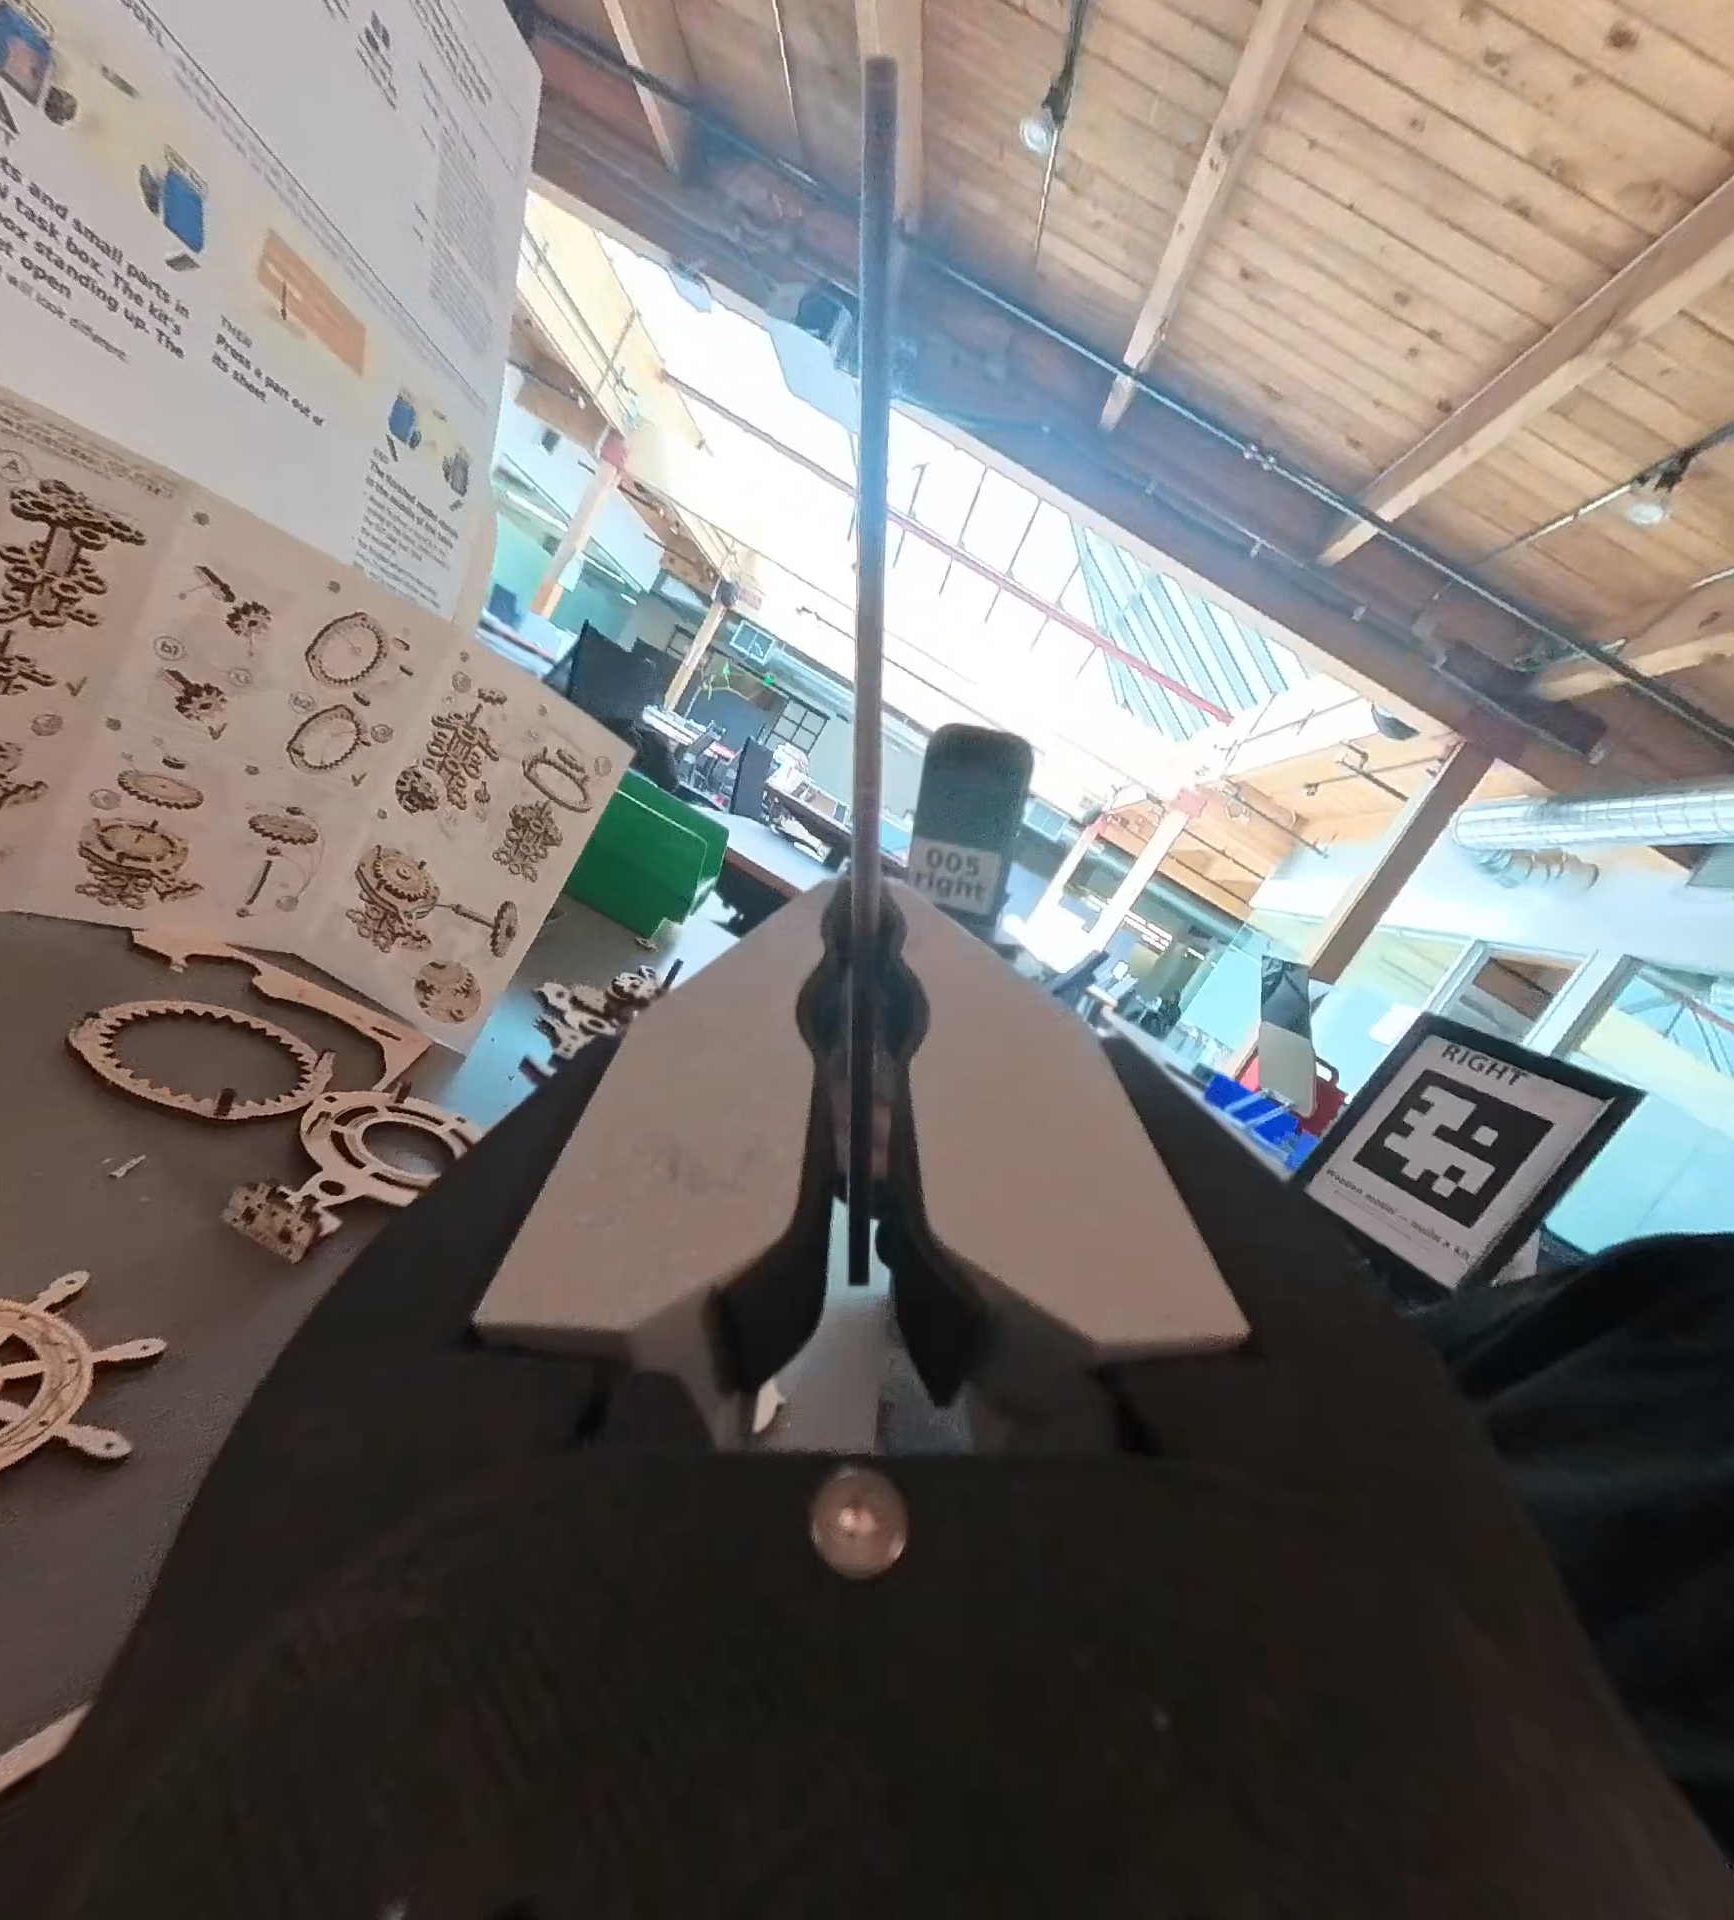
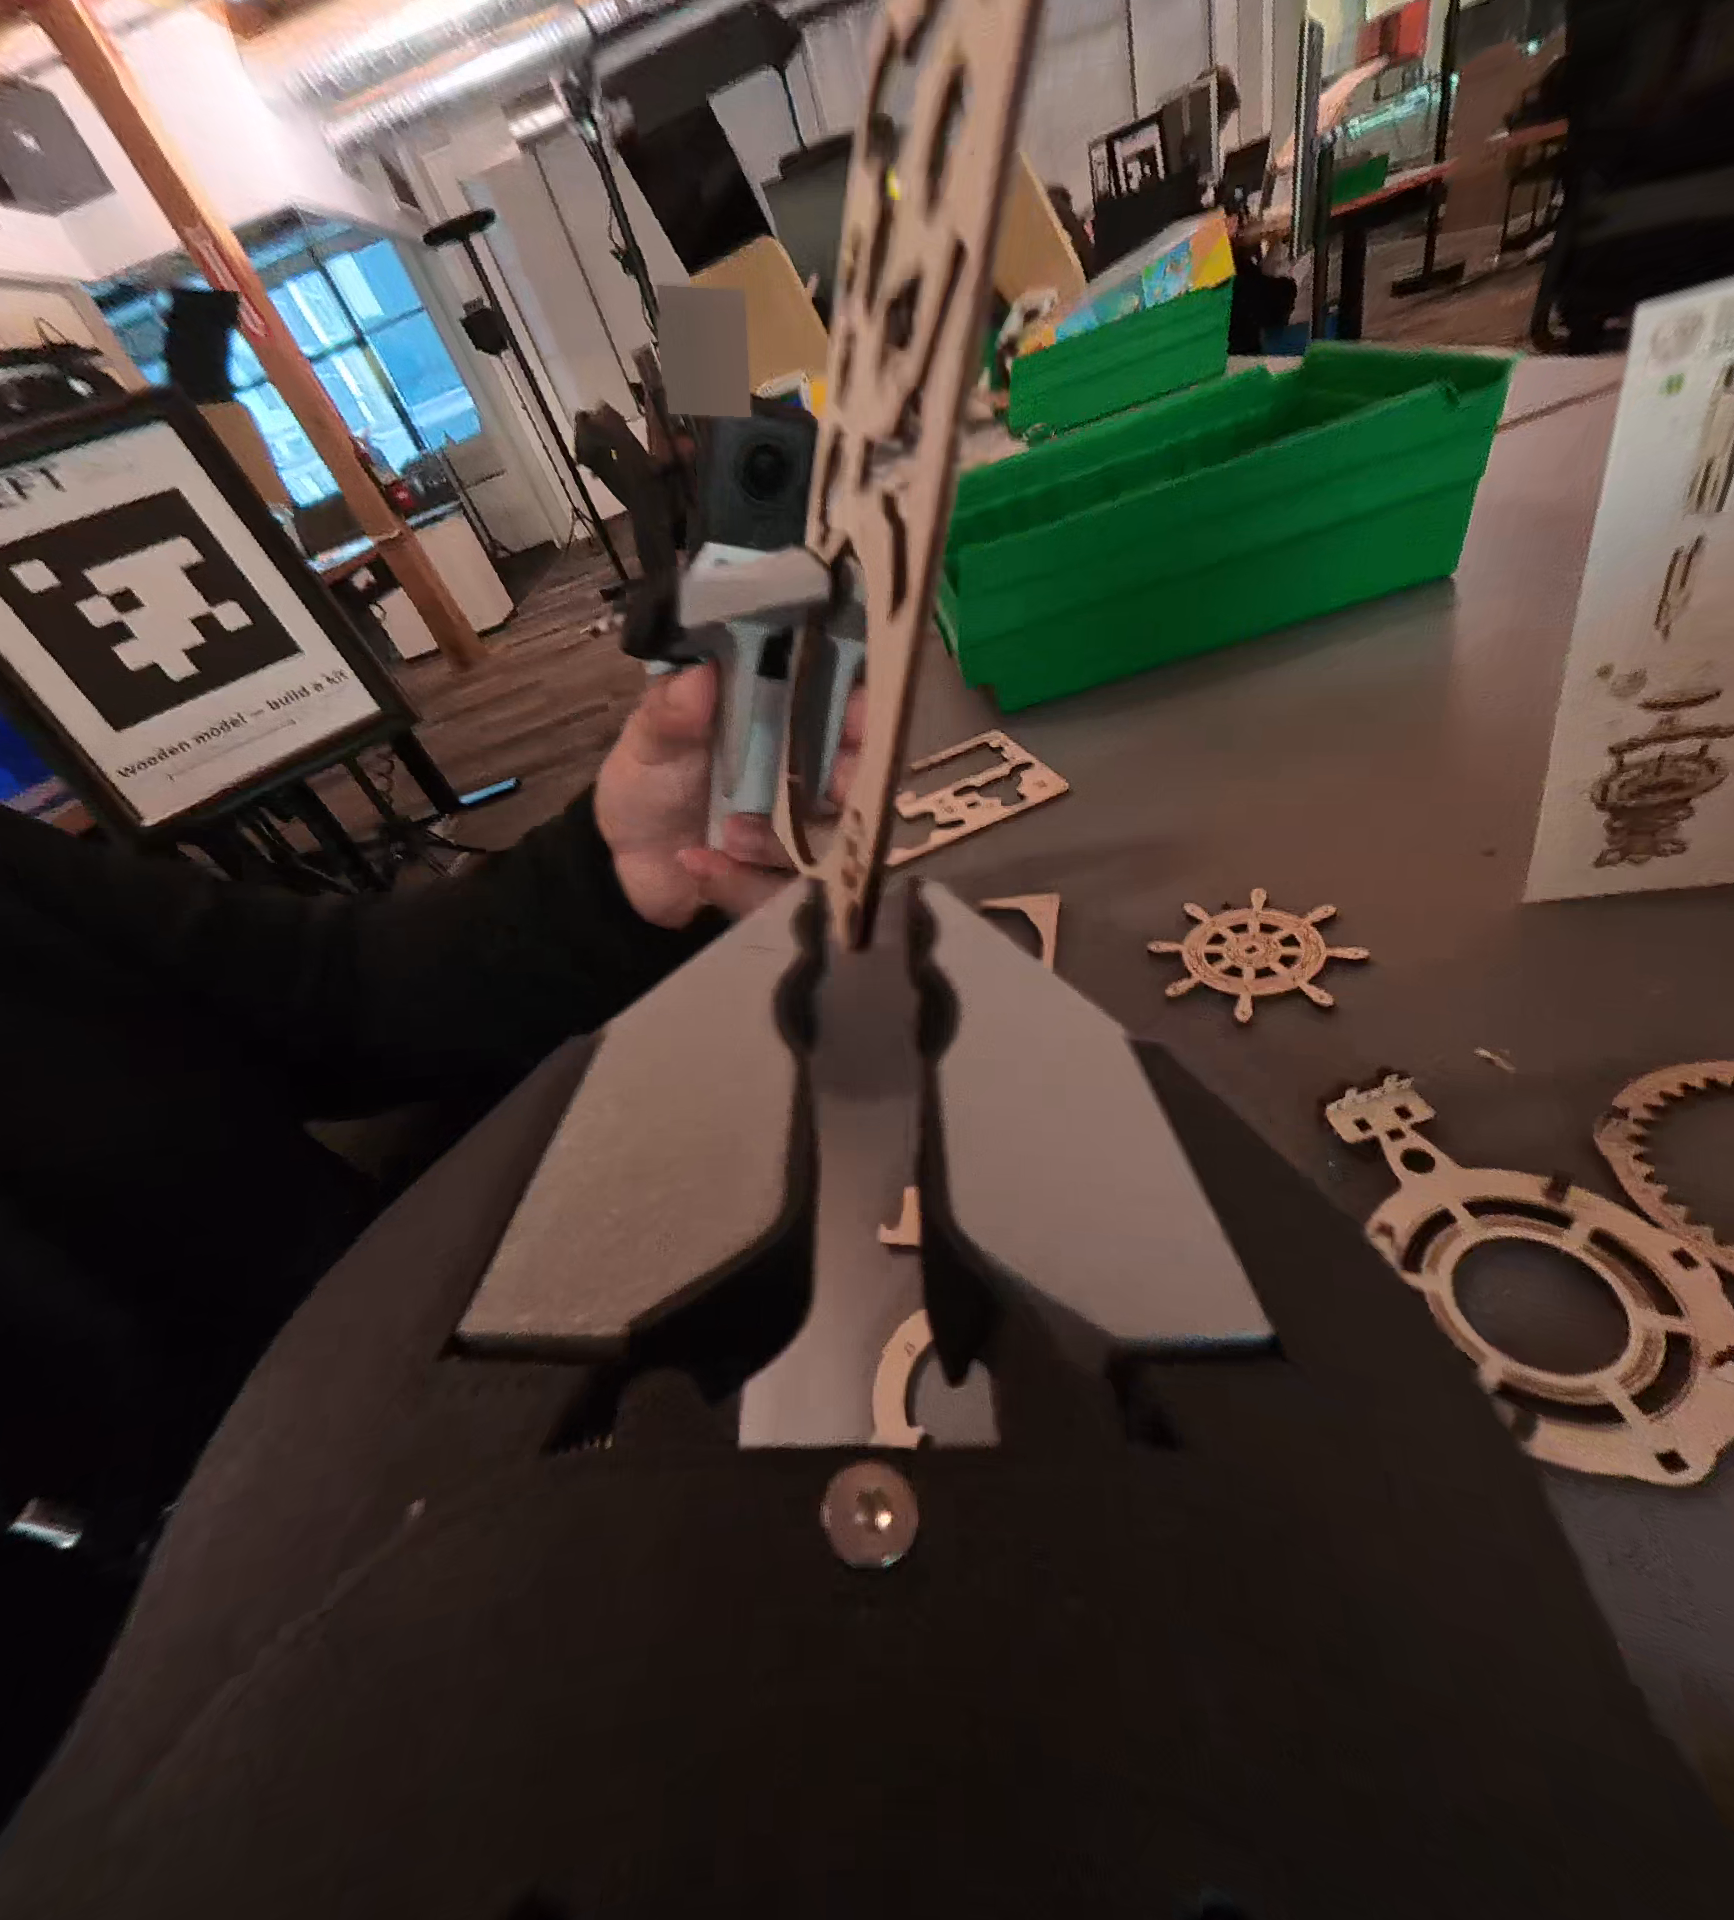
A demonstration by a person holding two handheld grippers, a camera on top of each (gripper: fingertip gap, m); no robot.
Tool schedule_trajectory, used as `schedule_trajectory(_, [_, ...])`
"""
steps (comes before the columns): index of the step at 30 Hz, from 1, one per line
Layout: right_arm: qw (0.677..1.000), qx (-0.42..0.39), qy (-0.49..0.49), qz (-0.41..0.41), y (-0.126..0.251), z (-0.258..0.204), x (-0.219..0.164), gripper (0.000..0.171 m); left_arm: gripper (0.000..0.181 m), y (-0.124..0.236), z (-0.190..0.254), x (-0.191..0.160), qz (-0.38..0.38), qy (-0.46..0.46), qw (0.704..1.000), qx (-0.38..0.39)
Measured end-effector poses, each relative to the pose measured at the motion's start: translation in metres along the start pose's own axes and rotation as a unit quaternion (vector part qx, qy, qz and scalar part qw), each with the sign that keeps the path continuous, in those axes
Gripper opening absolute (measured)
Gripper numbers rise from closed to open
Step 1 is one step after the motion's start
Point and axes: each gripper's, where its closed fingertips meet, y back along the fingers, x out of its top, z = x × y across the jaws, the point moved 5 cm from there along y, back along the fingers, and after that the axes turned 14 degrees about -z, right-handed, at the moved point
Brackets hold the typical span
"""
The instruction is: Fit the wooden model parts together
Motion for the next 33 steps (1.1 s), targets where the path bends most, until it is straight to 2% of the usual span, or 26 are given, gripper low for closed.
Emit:
schedule_trajectory(1, [1.000, -0.004, -0.001, 0.000, -0.002, 0.002, -0.002, 0.003, 0.000, -0.001, 0.001, -0.001, 0.012, 0.004, 1.000, 0.003])
schedule_trajectory(6, [0.999, 0.035, -0.012, 0.021, -0.001, 0.000, 0.000, 0.003, 0.000, -0.007, 0.002, -0.006, 0.030, 0.010, 0.999, 0.013])
schedule_trajectory(8, [0.999, 0.048, -0.014, 0.008, 0.002, -0.002, 0.000, 0.001, 0.001, -0.008, 0.000, -0.007, 0.012, 0.012, 0.999, 0.031])
schedule_trajectory(9, [0.999, 0.039, -0.009, 0.001, 0.005, -0.001, -0.001, 0.000, 0.011, -0.005, -0.004, -0.006, -0.007, 0.011, 0.998, 0.056])
schedule_trajectory(10, [1.000, 0.018, 0.001, -0.016, 0.007, 0.000, -0.003, 0.000, 0.033, 0.001, -0.006, -0.002, -0.016, 0.000, 0.996, 0.084])
schedule_trajectory(11, [0.999, -0.009, 0.012, -0.042, 0.008, 0.001, -0.006, 0.000, 0.036, 0.011, -0.004, 0.005, -0.027, -0.026, 0.992, 0.117])
schedule_trajectory(12, [0.997, -0.028, 0.024, -0.068, 0.009, 0.001, -0.010, 0.000, 0.030, 0.021, 0.000, 0.014, -0.046, -0.071, 0.984, 0.158])
schedule_trajectory(14, [0.993, -0.037, 0.036, -0.103, 0.007, -0.003, -0.013, 0.000, 0.028, 0.027, 0.014, 0.027, -0.121, -0.177, 0.944, 0.249])
schedule_trajectory(17, [0.989, -0.046, 0.034, -0.137, 0.005, 0.000, -0.009, 0.000, 0.065, 0.010, 0.039, 0.039, -0.246, -0.275, 0.875, 0.313])
schedule_trajectory(18, [0.986, -0.055, 0.034, -0.153, 0.005, 0.004, -0.008, 0.000, 0.068, 0.002, 0.045, 0.042, -0.277, -0.306, 0.850, 0.326])
schedule_trajectory(21, [0.982, -0.078, 0.030, -0.172, 0.010, 0.010, 0.002, 0.000, 0.071, -0.008, 0.060, 0.064, -0.303, -0.376, 0.776, 0.405])
schedule_trajectory(22, [0.979, -0.088, 0.026, -0.180, 0.013, 0.013, 0.003, 0.000, 0.059, -0.003, 0.063, 0.074, -0.284, -0.384, 0.765, 0.432])
schedule_trajectory(24, [0.982, -0.077, 0.029, -0.170, 0.019, 0.012, 0.006, 0.000, 0.058, 0.015, 0.059, 0.088, -0.250, -0.358, 0.773, 0.460])
schedule_trajectory(27, [0.979, -0.073, 0.028, -0.188, 0.029, 0.014, 0.005, 0.000, 0.058, 0.027, 0.049, 0.080, -0.247, -0.271, 0.843, 0.393])
schedule_trajectory(28, [0.975, -0.064, 0.031, -0.211, 0.030, 0.013, 0.002, 0.000, 0.050, 0.021, 0.054, 0.074, -0.249, -0.274, 0.859, 0.355])
schedule_trajectory(29, [0.969, -0.060, 0.035, -0.238, 0.030, 0.013, 0.000, 0.000, 0.046, 0.012, 0.059, 0.068, -0.258, -0.290, 0.858, 0.336])
schedule_trajectory(30, [0.961, -0.059, 0.043, -0.267, 0.030, 0.012, -0.002, 0.000, 0.051, 0.003, 0.061, 0.063, -0.271, -0.314, 0.844, 0.341])
schedule_trajectory(33, [0.931, -0.057, 0.069, -0.354, 0.022, 0.008, -0.008, 0.000, 0.049, -0.024, 0.056, 0.059, -0.317, -0.389, 0.771, 0.392])
